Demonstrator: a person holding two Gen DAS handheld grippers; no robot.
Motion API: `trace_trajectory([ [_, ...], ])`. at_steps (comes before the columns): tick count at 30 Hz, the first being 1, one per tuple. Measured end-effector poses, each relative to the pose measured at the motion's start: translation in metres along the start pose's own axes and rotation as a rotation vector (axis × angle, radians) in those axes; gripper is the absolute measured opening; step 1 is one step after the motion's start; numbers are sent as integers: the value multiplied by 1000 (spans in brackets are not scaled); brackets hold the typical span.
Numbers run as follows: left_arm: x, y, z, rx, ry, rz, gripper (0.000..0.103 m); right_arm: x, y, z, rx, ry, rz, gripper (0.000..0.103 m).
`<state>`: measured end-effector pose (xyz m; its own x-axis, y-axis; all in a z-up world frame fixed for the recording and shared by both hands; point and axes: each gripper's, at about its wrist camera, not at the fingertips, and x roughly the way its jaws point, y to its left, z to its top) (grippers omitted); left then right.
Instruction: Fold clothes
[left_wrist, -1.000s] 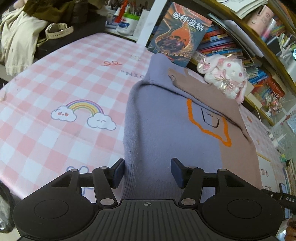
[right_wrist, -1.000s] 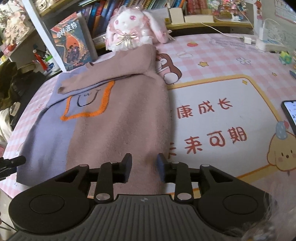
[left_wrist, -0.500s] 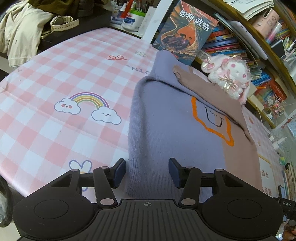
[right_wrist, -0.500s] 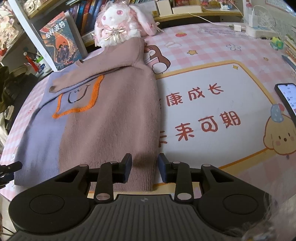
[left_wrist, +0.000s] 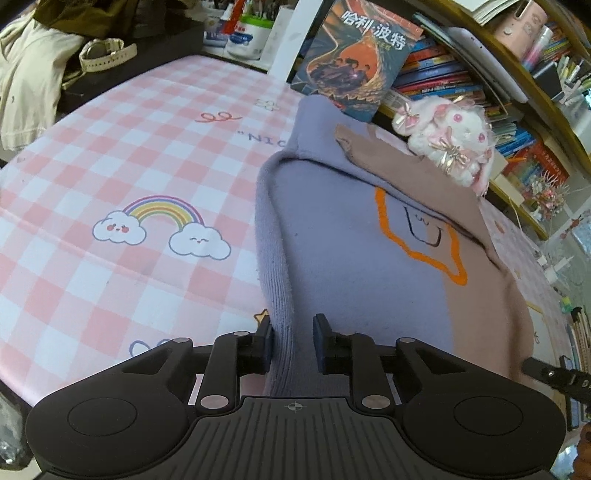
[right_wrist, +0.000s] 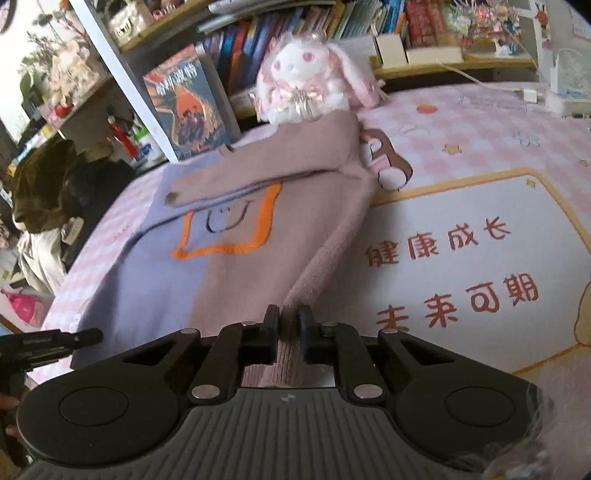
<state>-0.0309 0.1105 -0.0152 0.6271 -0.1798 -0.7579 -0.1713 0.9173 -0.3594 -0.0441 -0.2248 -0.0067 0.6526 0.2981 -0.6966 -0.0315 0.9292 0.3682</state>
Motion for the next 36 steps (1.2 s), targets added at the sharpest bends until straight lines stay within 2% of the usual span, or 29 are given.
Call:
trace_trajectory([
  [3,2,4,1,-6,13,-5,23,8,-3,-3,17,48,-49,28],
  [6,4,5,2,-10,14,-15,22,14,-8,-8,49,78,-62,29],
  [8,6,4,3,-5,16,-24,20,18,-11,-10,73,90,-55,27],
  [9,6,3,3,-3,15,-22,17,20,-11,-10,75,92,-55,23],
  [10,6,3,3,-1,14,-20,5,21,-11,-10,75,94,-57,10],
  [11,6,4,3,0,11,-11,5,20,-11,-10,75,94,-66,10],
  [14,5,8,2,-20,11,-14,5,15,-19,-9,96,89,-94,8],
  [21,-3,9,-7,-28,34,-43,5,-1,-33,-17,147,83,-87,7],
  [31,-17,4,-30,-19,62,-47,10,-19,-40,-38,138,105,-62,10],
  [35,-18,6,-33,-30,55,-54,10,-23,-41,-43,132,105,-46,10],
  [36,-18,8,-34,-36,54,-60,7,-23,-42,-43,128,106,-43,10],
])
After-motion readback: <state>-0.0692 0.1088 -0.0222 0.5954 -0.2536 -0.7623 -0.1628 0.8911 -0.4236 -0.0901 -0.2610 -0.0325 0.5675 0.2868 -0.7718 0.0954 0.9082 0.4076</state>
